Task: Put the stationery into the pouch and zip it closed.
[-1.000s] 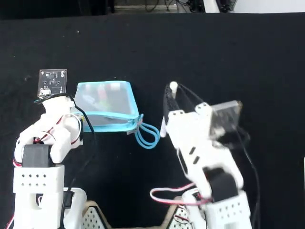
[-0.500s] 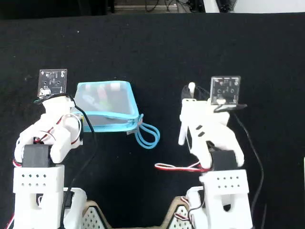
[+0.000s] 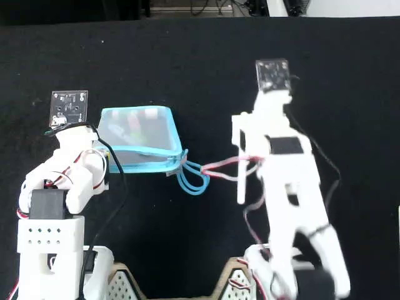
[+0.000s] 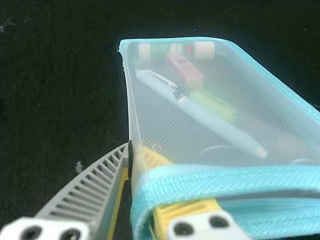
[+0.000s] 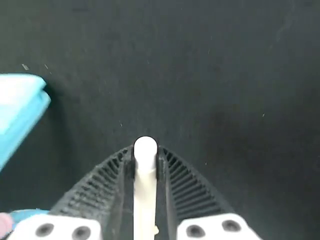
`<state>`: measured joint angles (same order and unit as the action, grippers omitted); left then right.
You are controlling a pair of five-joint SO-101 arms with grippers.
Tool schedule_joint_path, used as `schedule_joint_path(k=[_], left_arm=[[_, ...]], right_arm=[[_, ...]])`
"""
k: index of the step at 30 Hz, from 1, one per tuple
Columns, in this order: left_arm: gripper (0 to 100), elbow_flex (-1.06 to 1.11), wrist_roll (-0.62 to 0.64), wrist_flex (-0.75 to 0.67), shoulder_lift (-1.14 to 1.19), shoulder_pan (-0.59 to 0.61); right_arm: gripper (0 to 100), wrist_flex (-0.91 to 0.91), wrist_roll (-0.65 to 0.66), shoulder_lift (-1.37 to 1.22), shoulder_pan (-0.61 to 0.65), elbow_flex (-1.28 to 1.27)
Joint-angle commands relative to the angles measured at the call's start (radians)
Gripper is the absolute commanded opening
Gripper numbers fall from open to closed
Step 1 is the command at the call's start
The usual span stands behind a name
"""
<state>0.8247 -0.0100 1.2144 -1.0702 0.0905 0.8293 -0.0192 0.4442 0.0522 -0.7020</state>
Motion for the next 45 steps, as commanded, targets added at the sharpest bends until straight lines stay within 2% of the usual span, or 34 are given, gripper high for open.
schedule_joint_path(k=[1,16,23,28,35,45], left_arm=[[3,-0.002,-0.006,-0.02,0.0,0.01],[3,-0.002,-0.006,-0.02,0.0,0.01],[3,-0.002,-0.006,-0.02,0.0,0.01],[3,-0.002,-0.006,-0.02,0.0,0.01],[3,-0.002,-0.006,-0.02,0.0,0.01],[3,-0.004,-0.006,-0.02,0.0,0.01]], right_arm=[[1.6,0.049,0.003,-0.153,-0.015,0.159],[1.6,0.433,0.002,-0.825,-0.017,0.759],[1.6,0.549,0.009,-1.03,-0.018,0.989],[3.8,0.555,0.011,-1.089,-0.018,1.05],[22.6,0.606,0.06,-1.087,-0.011,1.058],[17.2,0.666,0.064,-1.095,-0.009,1.19]])
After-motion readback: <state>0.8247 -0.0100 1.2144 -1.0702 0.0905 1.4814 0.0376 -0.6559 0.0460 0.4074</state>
